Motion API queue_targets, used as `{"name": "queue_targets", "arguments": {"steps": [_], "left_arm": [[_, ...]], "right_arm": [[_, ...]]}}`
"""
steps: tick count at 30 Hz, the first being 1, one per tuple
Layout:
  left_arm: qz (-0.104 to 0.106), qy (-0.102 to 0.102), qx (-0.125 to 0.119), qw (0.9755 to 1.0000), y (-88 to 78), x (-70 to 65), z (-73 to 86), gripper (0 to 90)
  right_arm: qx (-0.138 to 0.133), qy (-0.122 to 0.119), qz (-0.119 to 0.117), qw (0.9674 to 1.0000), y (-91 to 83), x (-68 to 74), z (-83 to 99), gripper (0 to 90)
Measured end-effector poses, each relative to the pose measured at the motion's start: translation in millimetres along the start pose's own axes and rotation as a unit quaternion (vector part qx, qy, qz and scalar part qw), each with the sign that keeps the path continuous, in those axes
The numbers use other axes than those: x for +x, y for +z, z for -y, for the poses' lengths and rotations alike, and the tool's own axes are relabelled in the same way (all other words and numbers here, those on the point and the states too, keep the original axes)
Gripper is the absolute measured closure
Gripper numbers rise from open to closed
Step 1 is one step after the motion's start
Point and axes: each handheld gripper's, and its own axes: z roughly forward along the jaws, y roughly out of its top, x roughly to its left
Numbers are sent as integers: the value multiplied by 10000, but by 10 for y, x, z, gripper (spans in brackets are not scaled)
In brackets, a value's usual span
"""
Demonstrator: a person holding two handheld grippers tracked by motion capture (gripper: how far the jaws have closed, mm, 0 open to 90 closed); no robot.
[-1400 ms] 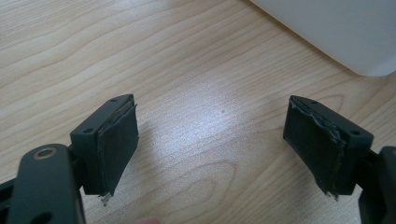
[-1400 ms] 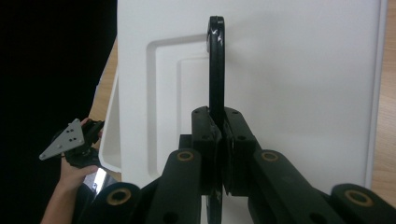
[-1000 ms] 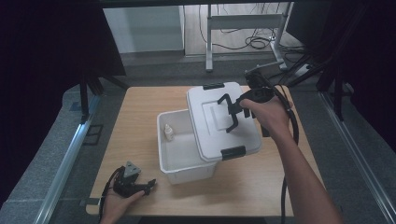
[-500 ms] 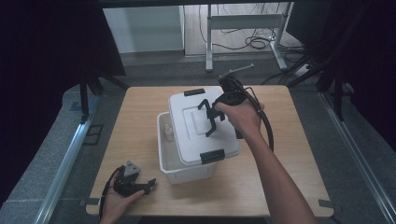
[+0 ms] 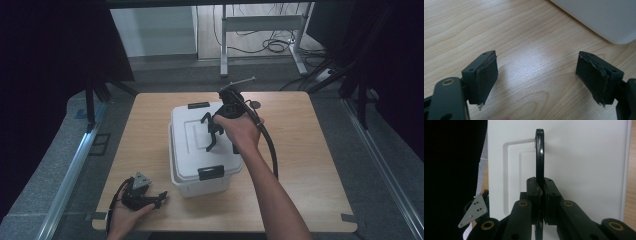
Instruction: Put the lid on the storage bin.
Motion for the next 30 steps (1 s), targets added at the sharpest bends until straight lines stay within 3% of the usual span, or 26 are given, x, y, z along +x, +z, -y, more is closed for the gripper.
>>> {"name": "queue_targets", "arguments": {"steps": [30], "left_arm": [[45, 70, 73, 9999, 28, -22, -17, 181]], "right_arm": [[232, 183, 71, 9995, 357, 65, -46, 852]]}}
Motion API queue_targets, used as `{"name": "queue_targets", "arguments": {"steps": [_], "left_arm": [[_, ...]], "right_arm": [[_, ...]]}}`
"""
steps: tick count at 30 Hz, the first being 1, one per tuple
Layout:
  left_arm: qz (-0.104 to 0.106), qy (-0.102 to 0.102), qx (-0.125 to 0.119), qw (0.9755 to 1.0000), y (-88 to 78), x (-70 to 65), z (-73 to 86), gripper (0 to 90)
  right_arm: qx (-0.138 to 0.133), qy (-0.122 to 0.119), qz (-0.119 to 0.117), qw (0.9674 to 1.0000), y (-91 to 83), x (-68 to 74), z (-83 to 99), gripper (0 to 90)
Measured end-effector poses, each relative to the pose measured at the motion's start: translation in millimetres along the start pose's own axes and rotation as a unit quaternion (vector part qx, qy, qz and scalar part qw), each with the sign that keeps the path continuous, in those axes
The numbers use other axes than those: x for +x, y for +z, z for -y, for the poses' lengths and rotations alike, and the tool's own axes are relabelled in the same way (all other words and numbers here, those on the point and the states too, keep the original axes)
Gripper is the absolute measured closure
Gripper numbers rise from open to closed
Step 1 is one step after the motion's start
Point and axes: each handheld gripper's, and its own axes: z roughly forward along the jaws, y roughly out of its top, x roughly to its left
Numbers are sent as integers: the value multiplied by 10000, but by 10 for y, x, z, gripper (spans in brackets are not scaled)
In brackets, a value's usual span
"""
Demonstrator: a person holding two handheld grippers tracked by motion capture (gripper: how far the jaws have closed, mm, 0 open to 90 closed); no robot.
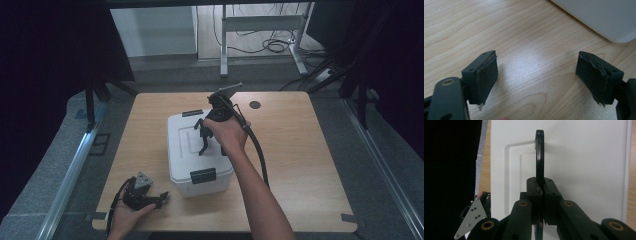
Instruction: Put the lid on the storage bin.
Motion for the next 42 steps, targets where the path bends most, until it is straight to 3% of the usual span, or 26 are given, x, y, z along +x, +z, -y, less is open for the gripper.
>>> {"name": "queue_targets", "arguments": {"steps": [8, 14, 16, 19, 23, 25, 27, 30, 35, 42], "left_arm": [[2, 0, 20, 10000, 1, 0, 0, 181], [1, -9, 14, 10000, 13, -10, 0, 181], [4, 2, 20, 10000, 15, -12, -1, 181], [8, 20, 34, 10000, 20, -17, -1, 181], [13, 28, 40, 10000, 23, -22, 1, 181], [18, 27, 40, 10000, 24, -22, 1, 181], [21, 26, 39, 10000, 24, -20, 1, 181], [21, 28, 41, 10000, 26, -19, 1, 180], [24, 24, 41, 10000, 29, -23, 1, 181], [28, 31, 41, 10000, 29, -26, 1, 180]], "right_arm": [[60, 13, 42, 10000, 101, -45, 22, 851], [49, 7, -76, 10000, 115, -79, 32, 812], [-22, -260, -36, 9997, 128, -60, 50, 720], [-224, -791, 94, 9966, 162, -17, 96, 591], [-326, -1021, -116, 9942, 203, -1, 143, 526], [-378, -1001, -305, 9938, 223, -29, 167, 542], [-281, -1072, -299, 9934, 215, -60, 173, 586], [-437, -1047, -411, 9927, 179, -119, 181, 566], [-778, -1201, -464, 9886, 99, -182, 218, 520], [-1274, -1211, -646, 9823, -12, -285, 282, 486]]}}
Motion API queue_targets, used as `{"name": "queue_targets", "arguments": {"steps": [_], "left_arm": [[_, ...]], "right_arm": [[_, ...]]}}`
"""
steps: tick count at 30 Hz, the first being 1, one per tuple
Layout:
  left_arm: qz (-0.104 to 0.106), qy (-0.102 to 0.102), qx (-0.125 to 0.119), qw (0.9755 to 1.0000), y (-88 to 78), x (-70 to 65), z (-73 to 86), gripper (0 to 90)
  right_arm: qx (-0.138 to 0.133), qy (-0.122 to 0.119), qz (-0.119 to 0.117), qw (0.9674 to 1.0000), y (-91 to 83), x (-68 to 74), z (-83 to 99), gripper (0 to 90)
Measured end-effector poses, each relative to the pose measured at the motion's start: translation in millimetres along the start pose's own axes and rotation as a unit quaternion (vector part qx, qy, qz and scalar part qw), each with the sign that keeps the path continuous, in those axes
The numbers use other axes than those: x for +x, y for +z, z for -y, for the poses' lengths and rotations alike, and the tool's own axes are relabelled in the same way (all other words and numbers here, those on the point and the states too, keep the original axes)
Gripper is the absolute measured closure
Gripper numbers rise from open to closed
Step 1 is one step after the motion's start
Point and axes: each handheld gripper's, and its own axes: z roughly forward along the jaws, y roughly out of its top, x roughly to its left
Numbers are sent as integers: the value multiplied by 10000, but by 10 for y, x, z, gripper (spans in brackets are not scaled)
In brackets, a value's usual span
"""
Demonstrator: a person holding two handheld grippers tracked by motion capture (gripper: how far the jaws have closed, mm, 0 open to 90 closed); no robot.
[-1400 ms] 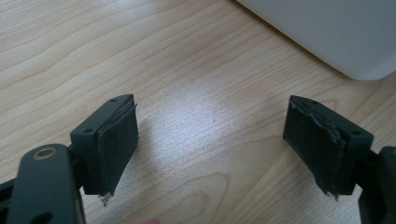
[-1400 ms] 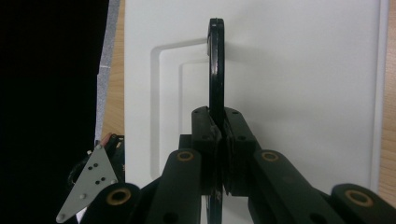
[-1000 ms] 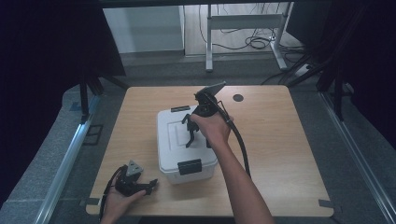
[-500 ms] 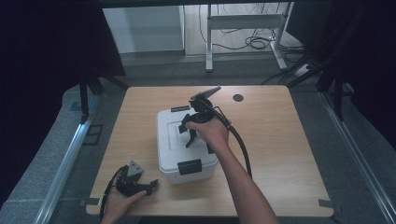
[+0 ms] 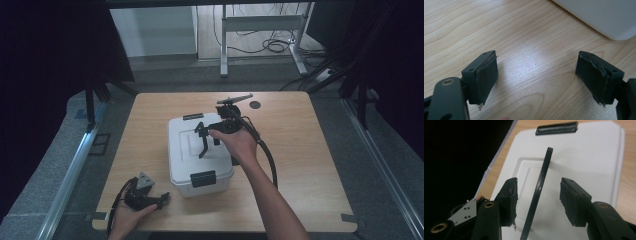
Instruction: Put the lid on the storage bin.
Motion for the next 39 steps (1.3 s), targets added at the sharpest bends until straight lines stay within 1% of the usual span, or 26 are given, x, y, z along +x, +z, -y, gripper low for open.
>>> {"name": "queue_targets", "arguments": {"steps": [5, 8, 13, 14, 15, 19, 22, 24, 25, 26, 27, 28, 30, 33, 35, 39], "left_arm": [[-2, 14, 2, 10000, -1, 5, 1, 180], [5, 10, 5, 10000, -2, 6, 2, 179], [-2, 7, 9, 10000, -4, 6, 3, 180], [-2, 7, 9, 10000, -4, 6, 3, 179], [3, 4, 11, 10000, -3, 7, 2, 179], [12, -4, 14, 10000, -2, 10, 2, 178], [12, -11, 13, 10000, -2, 12, 3, 177], [3, -8, 5, 10000, -2, 10, 4, 177], [-2, -8, 2, 10000, -3, 10, 5, 177], [-2, -8, 2, 10000, -3, 10, 5, 177], [-5, -8, 1, 10000, -3, 9, 6, 177], [-10, -6, 4, 10000, -4, 9, 6, 177], [-16, -8, -3, 10000, -4, 7, 6, 177], [-20, -8, -4, 10000, -5, 6, 7, 177], [-20, -12, -5, 10000, -5, 6, 8, 176], [-23, -19, -6, 10000, -6, 6, 9, 176]], "right_arm": [[-177, -78, -167, 9997, -74, -74, 46, 486], [-327, -83, -287, 9990, -124, -134, 94, 478], [-598, -71, -380, 9975, -256, -267, 173, 475], [-598, -71, -380, 9975, -256, -267, 173, 475], [-741, -73, -429, 9963, -326, -336, 211, 474], [-1022, 14, -534, 9933, -428, -464, 292, 464], [-1091, 71, -521, 9926, -495, -572, 360, 476], [-1136, 110, -569, 9918, -530, -642, 406, 477], [-1151, 94, -570, 9917, -547, -671, 428, 476], [-1151, 94, -570, 9917, -547, -671, 428, 476], [-1204, 63, -570, 9911, -565, -698, 452, 476], [-1302, 66, -622, 9895, -607, -752, 507, 476], [-1381, -19, -546, 9889, -647, -799, 554, 476], [-1488, -6, -583, 9871, -701, -871, 627, 475], [-1541, -11, -557, 9865, -742, -926, 689, 475], [-1637, 63, -576, 9848, -809, -1061, 819, 476]]}}
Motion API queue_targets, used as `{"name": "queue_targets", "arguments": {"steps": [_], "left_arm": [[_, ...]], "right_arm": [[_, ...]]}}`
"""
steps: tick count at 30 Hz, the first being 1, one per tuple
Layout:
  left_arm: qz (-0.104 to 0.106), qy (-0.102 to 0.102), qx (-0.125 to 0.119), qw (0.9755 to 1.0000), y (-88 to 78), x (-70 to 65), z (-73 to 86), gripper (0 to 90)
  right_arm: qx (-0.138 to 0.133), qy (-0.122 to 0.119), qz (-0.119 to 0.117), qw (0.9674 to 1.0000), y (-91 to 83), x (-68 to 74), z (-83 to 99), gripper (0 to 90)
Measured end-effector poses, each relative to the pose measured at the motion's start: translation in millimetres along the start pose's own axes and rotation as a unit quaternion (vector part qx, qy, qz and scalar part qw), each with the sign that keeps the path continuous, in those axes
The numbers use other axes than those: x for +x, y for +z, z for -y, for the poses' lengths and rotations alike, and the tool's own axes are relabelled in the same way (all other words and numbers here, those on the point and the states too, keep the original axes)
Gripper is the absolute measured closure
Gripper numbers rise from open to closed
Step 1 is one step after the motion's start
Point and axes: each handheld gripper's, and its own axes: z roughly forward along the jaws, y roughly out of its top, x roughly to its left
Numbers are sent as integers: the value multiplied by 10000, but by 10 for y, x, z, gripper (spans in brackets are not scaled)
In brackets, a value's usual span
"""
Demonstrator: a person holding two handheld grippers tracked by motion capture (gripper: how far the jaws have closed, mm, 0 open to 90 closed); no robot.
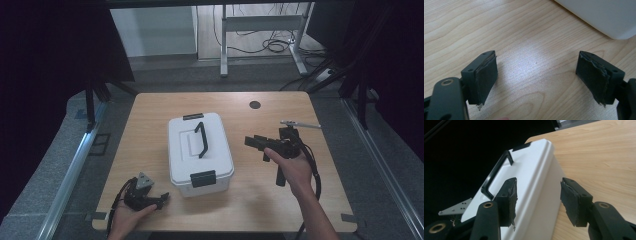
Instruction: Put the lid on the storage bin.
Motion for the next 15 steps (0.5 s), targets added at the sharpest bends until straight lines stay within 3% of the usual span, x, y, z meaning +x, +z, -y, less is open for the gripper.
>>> {"name": "queue_targets", "arguments": {"steps": [10, 15], "left_arm": [[-5, -3, 4, 10000, -5, -4, 5, 176], [-5, -8, 3, 10000, -6, -5, 7, 176]], "right_arm": [[-217, 82, 52, 9997, -240, -325, 267, 474], [-226, 88, 207, 9995, -311, -489, 416, 473]]}}
